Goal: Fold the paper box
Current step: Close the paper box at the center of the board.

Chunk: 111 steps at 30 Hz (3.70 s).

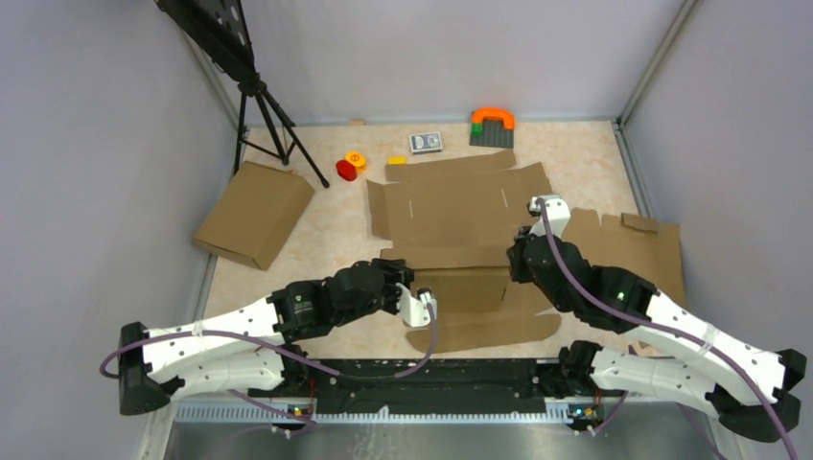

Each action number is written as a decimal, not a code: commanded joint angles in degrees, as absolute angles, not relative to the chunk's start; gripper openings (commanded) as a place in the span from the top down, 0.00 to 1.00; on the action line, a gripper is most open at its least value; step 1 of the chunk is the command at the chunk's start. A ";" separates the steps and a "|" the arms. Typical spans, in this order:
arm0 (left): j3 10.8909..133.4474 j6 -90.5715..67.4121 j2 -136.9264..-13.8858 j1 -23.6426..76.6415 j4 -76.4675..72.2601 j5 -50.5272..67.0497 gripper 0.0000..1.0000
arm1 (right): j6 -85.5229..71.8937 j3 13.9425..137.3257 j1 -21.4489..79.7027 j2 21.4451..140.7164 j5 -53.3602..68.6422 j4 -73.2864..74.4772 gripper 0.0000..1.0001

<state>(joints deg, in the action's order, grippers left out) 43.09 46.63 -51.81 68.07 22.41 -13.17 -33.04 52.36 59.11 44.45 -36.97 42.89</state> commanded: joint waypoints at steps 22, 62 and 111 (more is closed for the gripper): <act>43.65 45.26 -52.83 68.95 24.96 -11.77 0.54 | -34.48 53.89 59.42 43.76 -35.28 44.50 1.00; 54.19 26.01 -47.32 69.35 26.14 -6.14 0.31 | -40.52 44.39 59.39 44.03 -33.60 43.07 1.00; 54.15 -35.83 -55.46 41.14 39.67 0.75 1.00 | -39.03 46.06 59.33 46.17 -32.97 42.50 1.00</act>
